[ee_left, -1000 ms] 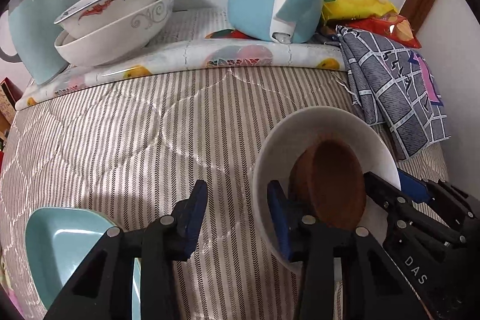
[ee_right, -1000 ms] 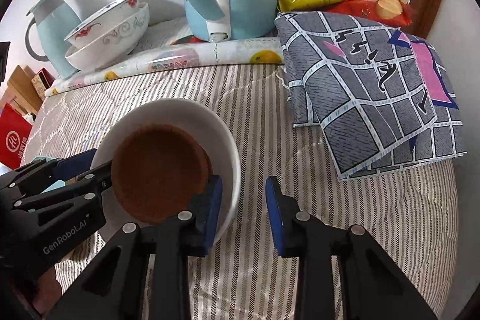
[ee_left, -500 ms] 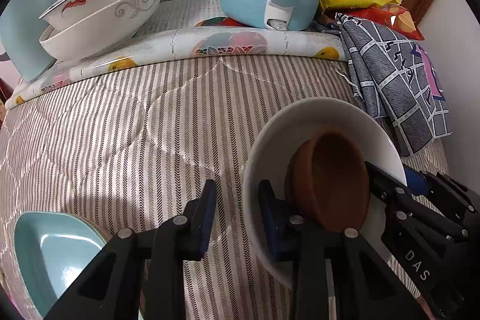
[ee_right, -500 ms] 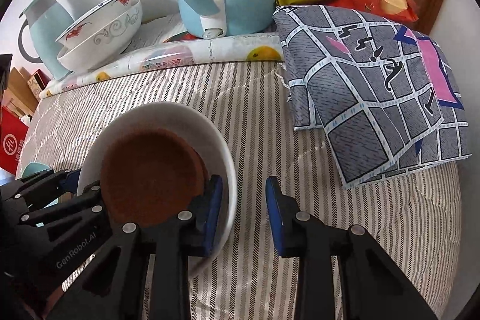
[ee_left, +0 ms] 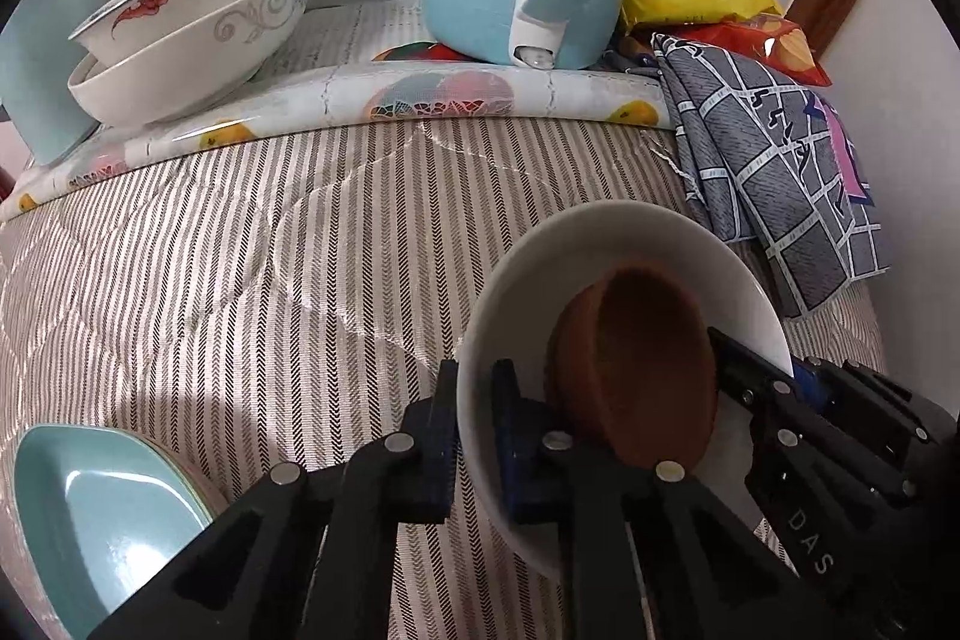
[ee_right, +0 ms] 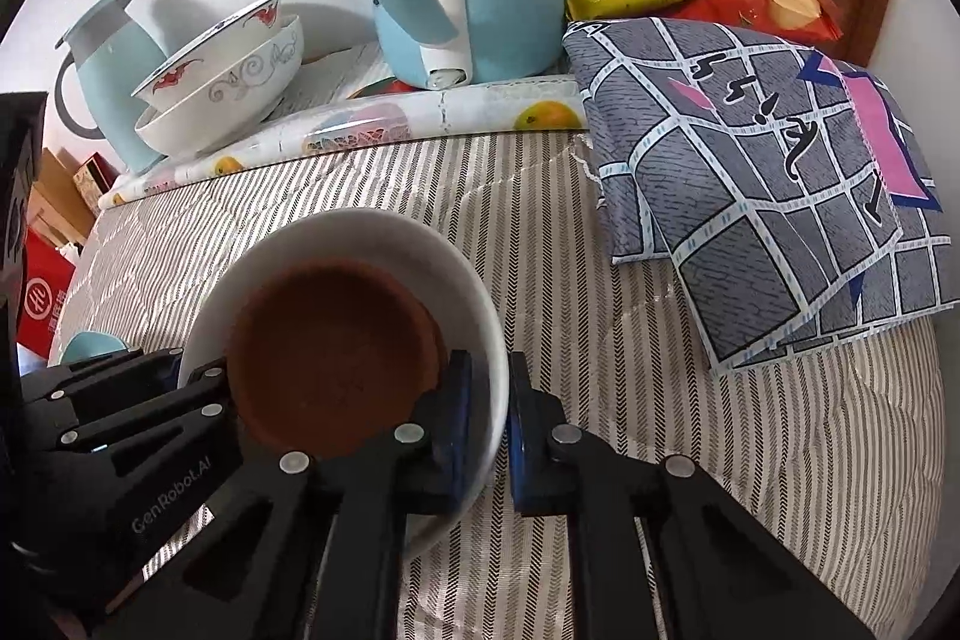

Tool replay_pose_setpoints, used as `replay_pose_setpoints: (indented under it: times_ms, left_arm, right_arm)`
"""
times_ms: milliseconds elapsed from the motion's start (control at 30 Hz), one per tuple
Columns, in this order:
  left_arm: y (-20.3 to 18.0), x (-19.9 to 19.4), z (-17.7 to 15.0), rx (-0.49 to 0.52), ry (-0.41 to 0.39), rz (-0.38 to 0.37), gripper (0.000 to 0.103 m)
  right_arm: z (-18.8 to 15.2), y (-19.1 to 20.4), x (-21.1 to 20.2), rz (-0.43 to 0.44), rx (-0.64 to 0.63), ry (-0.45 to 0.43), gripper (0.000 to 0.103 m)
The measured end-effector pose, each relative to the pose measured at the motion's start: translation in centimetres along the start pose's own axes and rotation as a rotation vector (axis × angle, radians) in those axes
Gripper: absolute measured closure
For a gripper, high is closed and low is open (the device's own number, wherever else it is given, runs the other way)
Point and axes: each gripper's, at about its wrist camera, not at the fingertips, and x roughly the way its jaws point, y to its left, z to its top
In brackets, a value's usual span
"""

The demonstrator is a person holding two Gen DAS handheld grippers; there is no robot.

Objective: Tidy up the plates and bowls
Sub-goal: 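Close both grippers on opposite sides of the white bowl rim, then lift the white bowl with both grippers and carry it toward the light-blue plate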

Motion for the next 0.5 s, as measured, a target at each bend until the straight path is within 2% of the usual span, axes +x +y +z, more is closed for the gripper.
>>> replay_pose_setpoints:
  times_ms: [500]
  left_arm:
    - [-0.4,-1.1,-0.6,0.003,-0.009,0.001,0.093]
  right_arm:
    - [-0.9,-0.4,-1.0,0.002,0.037,-0.002,0.093]
